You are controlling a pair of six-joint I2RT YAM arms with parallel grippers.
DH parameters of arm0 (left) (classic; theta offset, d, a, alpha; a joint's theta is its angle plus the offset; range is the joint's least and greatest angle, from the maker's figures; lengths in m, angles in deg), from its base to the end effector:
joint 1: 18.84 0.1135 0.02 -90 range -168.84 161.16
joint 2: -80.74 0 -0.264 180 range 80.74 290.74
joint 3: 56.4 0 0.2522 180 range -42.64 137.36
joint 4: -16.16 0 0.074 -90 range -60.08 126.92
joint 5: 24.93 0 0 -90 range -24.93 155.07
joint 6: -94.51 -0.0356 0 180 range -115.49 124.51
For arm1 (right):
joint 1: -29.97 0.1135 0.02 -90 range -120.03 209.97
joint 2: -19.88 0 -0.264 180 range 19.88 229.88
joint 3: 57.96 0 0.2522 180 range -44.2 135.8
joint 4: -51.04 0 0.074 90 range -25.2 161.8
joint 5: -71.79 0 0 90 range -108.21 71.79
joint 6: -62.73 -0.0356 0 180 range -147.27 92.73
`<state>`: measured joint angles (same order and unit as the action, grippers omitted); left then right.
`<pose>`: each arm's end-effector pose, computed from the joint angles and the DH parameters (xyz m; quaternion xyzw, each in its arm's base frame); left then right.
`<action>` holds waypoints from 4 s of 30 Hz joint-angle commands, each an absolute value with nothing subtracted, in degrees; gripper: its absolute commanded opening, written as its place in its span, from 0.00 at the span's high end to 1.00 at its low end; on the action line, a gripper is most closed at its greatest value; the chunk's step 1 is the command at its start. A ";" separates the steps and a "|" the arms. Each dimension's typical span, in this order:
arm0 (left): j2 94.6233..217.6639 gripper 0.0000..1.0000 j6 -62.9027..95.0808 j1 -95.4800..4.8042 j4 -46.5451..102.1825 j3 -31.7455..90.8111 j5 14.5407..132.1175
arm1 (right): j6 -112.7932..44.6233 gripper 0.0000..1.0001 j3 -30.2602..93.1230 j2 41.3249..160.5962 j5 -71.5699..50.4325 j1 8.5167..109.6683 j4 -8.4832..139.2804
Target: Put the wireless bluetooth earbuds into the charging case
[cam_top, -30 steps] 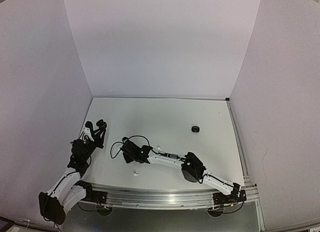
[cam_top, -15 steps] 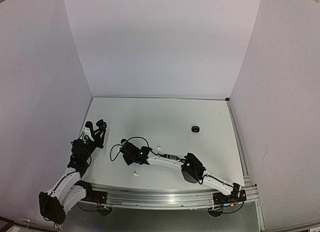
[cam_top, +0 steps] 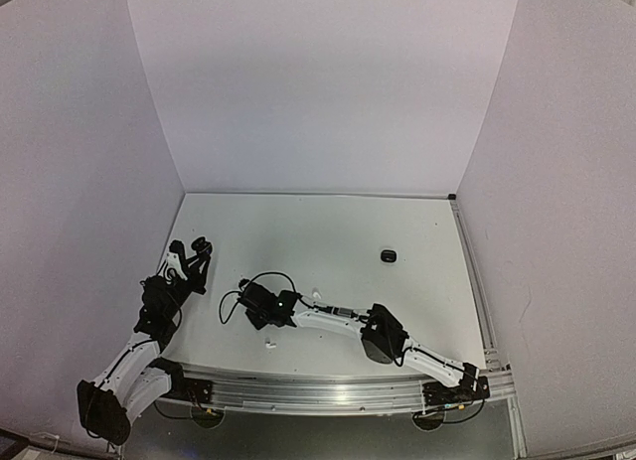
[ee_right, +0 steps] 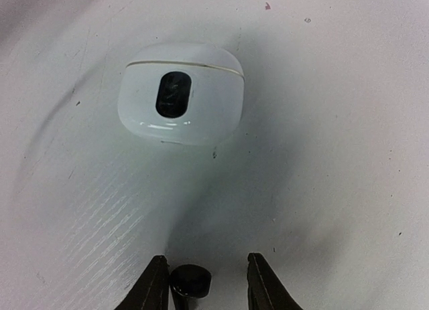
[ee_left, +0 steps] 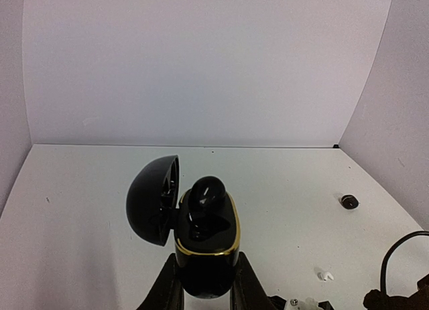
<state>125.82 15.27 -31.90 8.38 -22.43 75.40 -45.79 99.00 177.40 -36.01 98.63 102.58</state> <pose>0.1835 -0.0491 0.2455 0.0763 0.7230 -0.2051 0.6552 0.2221 0.5385 0.1268 -0.3504 0.8677 0.1152 0.3333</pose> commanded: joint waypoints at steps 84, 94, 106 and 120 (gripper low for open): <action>133.06 1.00 7.81 -35.37 -10.97 -9.15 96.34 | -15.38 1.00 95.73 158.26 -28.11 99.84 38.19; 132.70 1.00 12.80 -35.36 -11.87 -8.80 99.72 | -13.53 1.00 92.47 156.85 -29.58 99.75 37.99; 132.30 1.00 13.91 -35.36 -11.65 -9.15 100.18 | -13.15 1.00 90.02 155.16 -34.90 99.57 35.23; 132.82 1.00 13.25 -35.38 -12.73 -9.41 99.62 | -12.35 1.00 90.25 155.75 -35.99 99.44 34.57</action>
